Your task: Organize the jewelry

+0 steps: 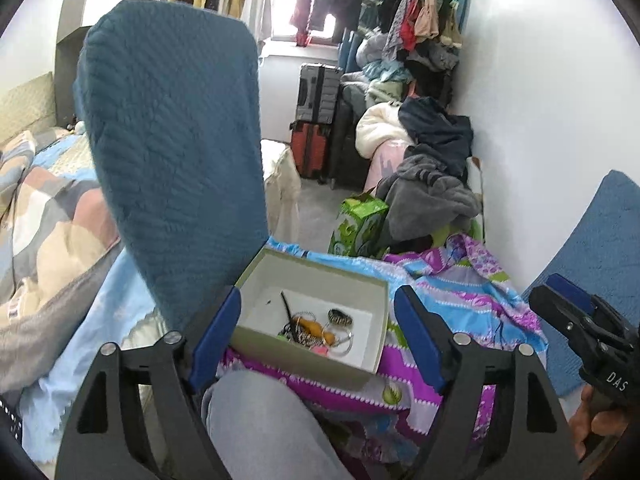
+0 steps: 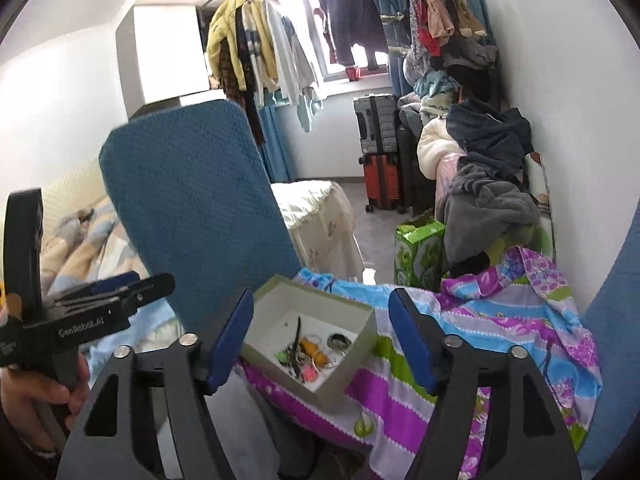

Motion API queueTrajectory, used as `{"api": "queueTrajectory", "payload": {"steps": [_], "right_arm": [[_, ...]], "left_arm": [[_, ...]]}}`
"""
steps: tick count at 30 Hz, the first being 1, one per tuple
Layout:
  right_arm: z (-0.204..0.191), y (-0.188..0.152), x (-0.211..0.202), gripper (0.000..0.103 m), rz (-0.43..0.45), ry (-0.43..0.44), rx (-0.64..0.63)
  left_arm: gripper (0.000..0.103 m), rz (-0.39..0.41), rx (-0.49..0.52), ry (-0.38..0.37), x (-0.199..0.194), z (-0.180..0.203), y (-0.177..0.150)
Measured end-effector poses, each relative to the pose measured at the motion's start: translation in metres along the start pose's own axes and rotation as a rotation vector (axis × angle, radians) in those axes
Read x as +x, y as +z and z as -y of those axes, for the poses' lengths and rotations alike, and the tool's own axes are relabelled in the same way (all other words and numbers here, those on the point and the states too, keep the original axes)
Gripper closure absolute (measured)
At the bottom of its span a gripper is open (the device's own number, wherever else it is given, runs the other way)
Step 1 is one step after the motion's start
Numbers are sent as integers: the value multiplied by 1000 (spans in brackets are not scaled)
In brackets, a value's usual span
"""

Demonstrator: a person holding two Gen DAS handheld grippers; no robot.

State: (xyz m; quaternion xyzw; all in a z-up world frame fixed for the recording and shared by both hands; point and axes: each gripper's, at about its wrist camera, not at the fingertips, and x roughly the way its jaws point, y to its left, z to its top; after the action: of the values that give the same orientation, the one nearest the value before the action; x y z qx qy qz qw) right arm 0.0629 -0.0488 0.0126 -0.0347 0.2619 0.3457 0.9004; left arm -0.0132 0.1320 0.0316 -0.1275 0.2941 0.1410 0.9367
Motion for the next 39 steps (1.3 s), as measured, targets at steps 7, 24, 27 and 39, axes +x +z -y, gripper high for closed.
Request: {"api": "queueTrajectory", "payload": {"steps": [7,24,27,39], "right_arm": [[7,-27,0,9,-35,-63,6],[17,-51,16,0,-75,-110,19],[18,-51,17,0,-70,-115,16],[21,-48,18,0,-66,-125,18]], "left_arm": [[18,-62,-22,7,7,-3,-22],[1,-79,-11,49,21,-4,-43],[1,-78,-10,49,21,-4,-42],[1,-76,12,46,21,2,-36]]}}
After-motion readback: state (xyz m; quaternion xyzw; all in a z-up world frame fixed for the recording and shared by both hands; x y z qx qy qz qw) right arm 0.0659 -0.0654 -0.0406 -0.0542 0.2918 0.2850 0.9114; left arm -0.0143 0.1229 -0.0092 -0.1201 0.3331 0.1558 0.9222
